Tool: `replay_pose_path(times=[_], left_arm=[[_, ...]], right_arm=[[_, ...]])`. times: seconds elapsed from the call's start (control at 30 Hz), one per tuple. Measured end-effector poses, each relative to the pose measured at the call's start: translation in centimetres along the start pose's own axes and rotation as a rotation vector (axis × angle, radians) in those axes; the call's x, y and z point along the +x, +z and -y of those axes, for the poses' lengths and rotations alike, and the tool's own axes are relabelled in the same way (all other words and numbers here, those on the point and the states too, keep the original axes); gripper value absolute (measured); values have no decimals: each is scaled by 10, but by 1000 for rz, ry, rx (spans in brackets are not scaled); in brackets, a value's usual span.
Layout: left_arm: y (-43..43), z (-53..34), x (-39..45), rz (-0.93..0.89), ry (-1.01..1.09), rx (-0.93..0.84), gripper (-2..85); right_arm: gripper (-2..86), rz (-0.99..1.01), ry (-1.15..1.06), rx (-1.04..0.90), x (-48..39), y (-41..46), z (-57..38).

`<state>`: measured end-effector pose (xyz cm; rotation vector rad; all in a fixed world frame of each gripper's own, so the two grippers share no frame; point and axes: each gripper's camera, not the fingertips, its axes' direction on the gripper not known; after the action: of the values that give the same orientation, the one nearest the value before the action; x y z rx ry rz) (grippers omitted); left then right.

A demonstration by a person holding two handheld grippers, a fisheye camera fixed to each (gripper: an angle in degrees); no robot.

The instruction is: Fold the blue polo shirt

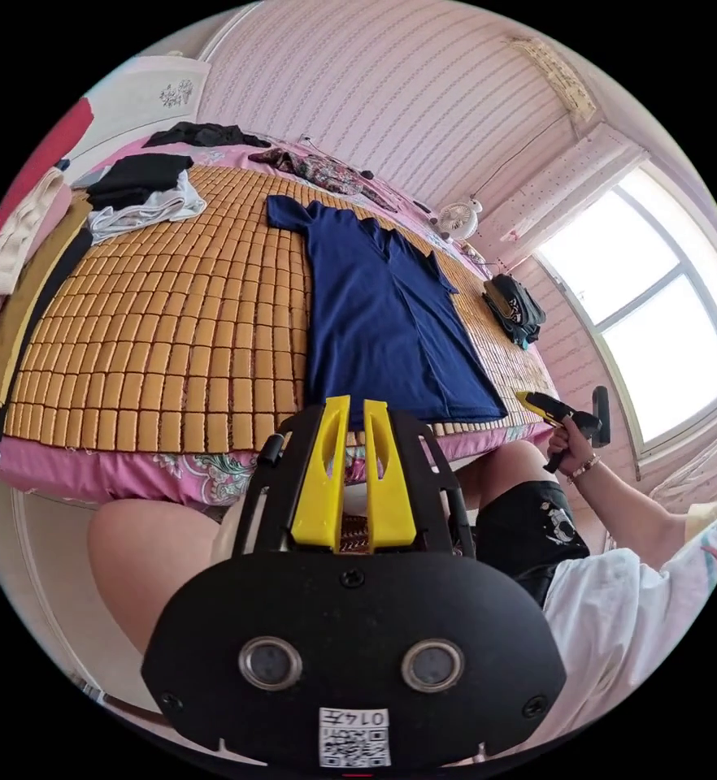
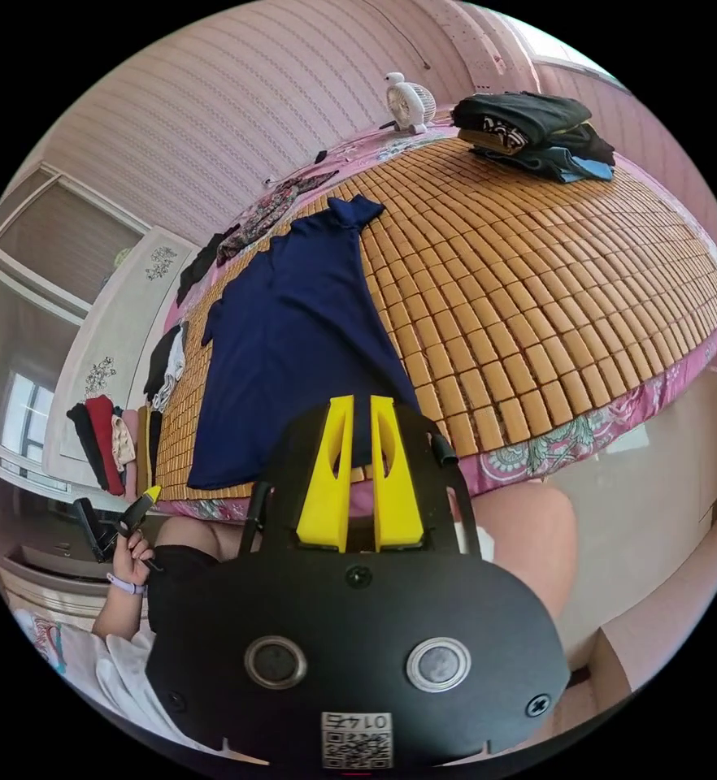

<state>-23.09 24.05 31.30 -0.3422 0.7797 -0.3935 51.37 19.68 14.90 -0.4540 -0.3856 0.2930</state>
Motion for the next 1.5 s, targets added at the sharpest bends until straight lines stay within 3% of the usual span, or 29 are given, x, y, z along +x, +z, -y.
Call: replay_pose_path(times=[0.3, 0.47, 0.6, 0.67, 1.0, 1.2, 1.33, 1.5], left_arm=[[91, 156, -1, 35, 131, -100, 41], [151, 249, -2, 24, 120, -112, 40], [192, 302, 1, 63, 111, -153, 40], [206, 315, 0, 79, 94, -184, 40], [234, 339, -12, 51, -6, -272, 20], [191, 393, -40, 140, -68, -57, 30], [194, 431, -78, 257, -136, -46, 48], [214, 445, -109, 323, -201, -119, 30]], right_arm=[[68, -70, -26, 9, -17, 75, 201], [81, -163, 75, -6, -10, 131, 300], [45, -156, 91, -28, -9, 152, 326], [21, -151, 134, 47, -7, 137, 323], [40, -220, 74, 18, -33, 116, 325], [63, -279, 57, -17, -64, 154, 411], [32, -352, 57, -121, -79, 197, 447], [-6, -458, 87, -1, -88, 190, 451]])
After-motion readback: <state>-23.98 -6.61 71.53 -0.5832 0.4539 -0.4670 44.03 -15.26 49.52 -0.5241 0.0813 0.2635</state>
